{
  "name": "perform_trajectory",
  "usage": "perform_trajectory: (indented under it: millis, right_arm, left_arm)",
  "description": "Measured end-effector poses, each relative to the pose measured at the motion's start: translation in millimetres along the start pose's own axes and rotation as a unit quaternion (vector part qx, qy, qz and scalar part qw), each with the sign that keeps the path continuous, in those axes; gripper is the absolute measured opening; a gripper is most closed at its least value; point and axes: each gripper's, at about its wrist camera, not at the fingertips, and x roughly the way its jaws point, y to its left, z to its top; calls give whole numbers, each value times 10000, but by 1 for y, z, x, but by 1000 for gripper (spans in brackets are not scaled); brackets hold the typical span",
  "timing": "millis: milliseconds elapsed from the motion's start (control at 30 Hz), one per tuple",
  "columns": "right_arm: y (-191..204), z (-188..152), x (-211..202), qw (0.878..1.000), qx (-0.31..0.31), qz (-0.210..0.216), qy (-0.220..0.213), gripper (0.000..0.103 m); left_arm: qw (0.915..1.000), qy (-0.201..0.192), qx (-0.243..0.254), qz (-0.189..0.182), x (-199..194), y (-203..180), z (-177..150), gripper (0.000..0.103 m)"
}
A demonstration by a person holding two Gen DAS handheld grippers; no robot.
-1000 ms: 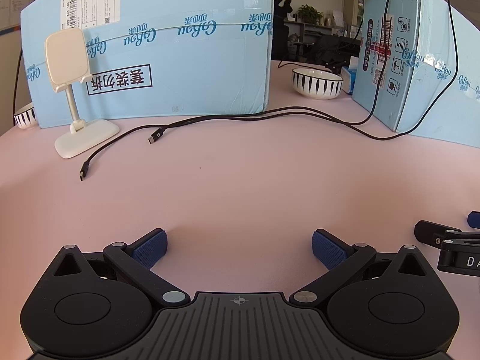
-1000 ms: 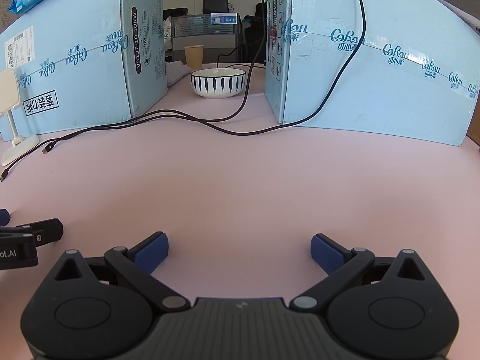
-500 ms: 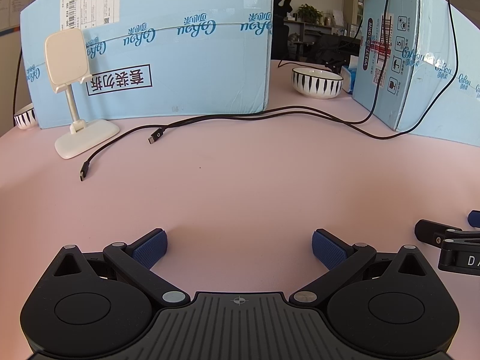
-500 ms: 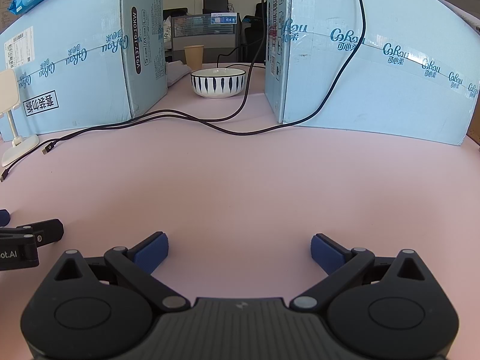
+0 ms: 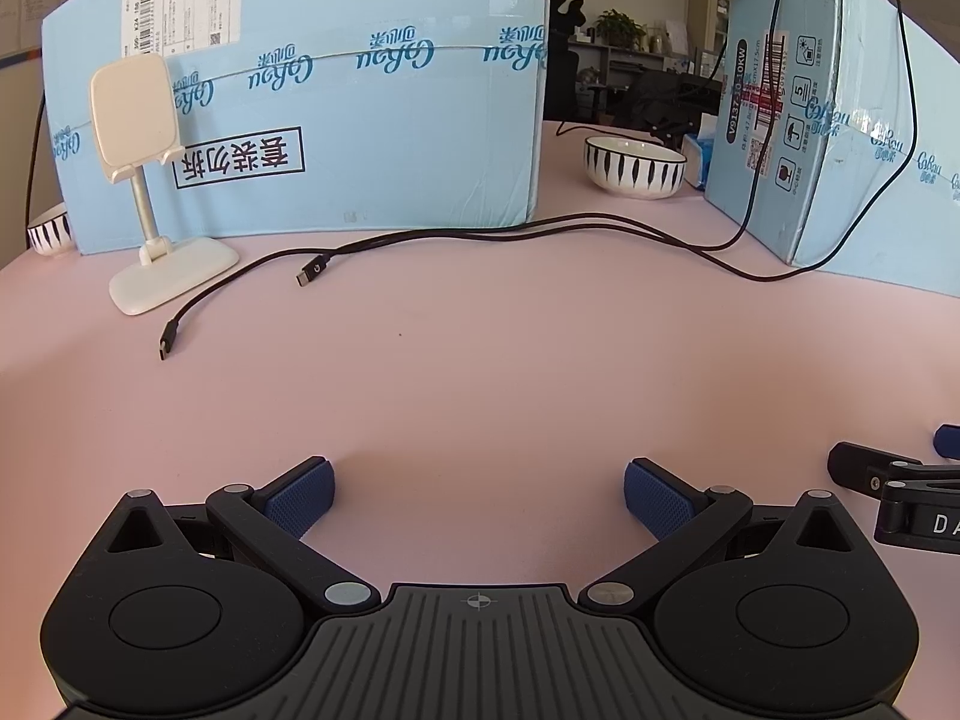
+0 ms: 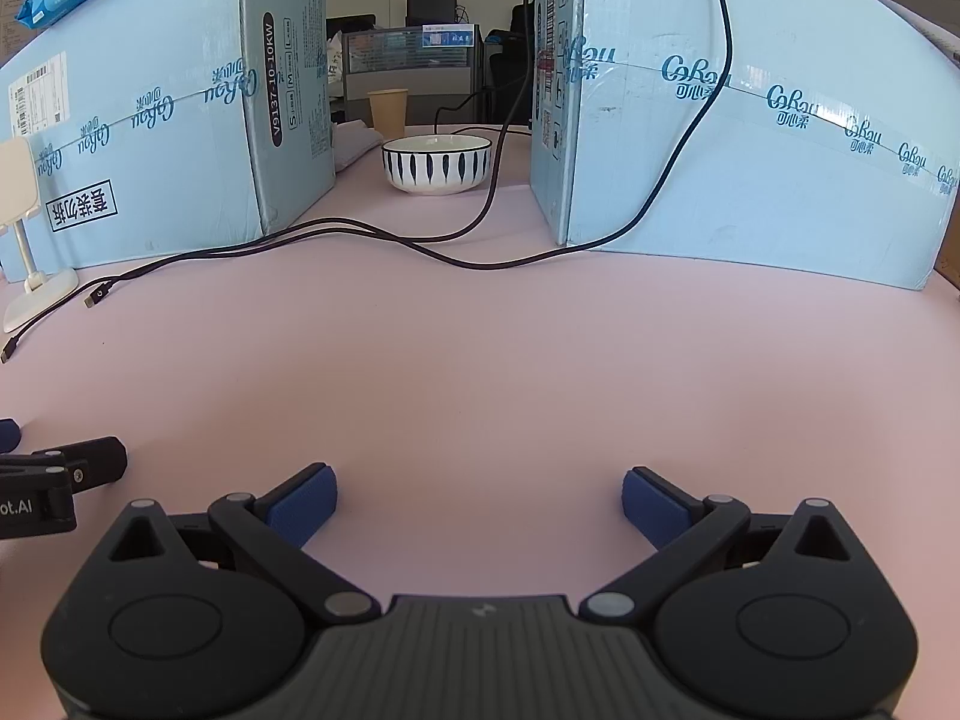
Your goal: Fold clothes
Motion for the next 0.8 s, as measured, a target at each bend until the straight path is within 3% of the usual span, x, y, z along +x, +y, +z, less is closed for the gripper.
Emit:
perform_trajectory:
  millis: [800]
  right_arm:
    - [-1,-1,-2,10000,4,0,-3,103]
  left_arm:
    - [10000,5,-9,-11,0,2,0,103]
